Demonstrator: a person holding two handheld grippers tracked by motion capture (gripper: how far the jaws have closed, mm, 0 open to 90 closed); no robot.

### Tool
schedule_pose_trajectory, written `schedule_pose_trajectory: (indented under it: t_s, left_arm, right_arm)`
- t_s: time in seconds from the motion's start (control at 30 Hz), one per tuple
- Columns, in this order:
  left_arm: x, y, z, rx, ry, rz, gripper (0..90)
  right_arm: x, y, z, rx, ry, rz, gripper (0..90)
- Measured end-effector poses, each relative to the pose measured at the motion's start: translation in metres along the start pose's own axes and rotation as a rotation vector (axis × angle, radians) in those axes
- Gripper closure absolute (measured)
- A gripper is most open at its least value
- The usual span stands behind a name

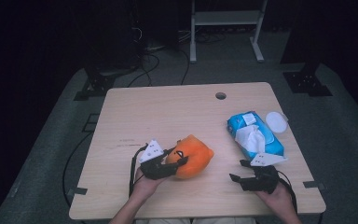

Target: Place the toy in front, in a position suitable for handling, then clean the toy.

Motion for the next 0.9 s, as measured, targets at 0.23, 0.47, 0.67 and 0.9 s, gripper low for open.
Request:
schedule_pose_trajectory:
  t_s: [0.23, 0.47, 0.67, 0.9]
  left_arm:
    - [0.000, 0.005, -0.004, 0.004, 0.009, -0.005, 49.4]
    - [0.000, 0.009, -0.007, 0.026, 0.017, -0.010, 49.0]
    - [0.000, 0.012, -0.010, 0.034, 0.016, -0.020, 49.0]
    - [-0.004, 0.018, -0.012, 0.055, 0.009, -0.053, 47.6]
  right_arm:
    - [-0.001, 0.000, 0.000, 0.000, 0.002, 0.002, 29.1]
    - [0.005, -0.006, 0.003, -0.024, -0.003, 0.025, 29.1]
    - [0.001, -0.019, 0.015, -0.085, 0.054, 0.048, 29.1]
    - [-0.041, -0.039, 0.035, -0.156, 0.173, -0.010, 29.1]
Point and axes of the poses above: each handheld gripper's, and its own axes: z roughly backward along the jaws, y roughly out of its underside, x roughly to its left, the point moved 5 cm from there along -z, roughly forward along the jaws, and after that the axes turned 3 degrees about y, right-handed, at the moved point
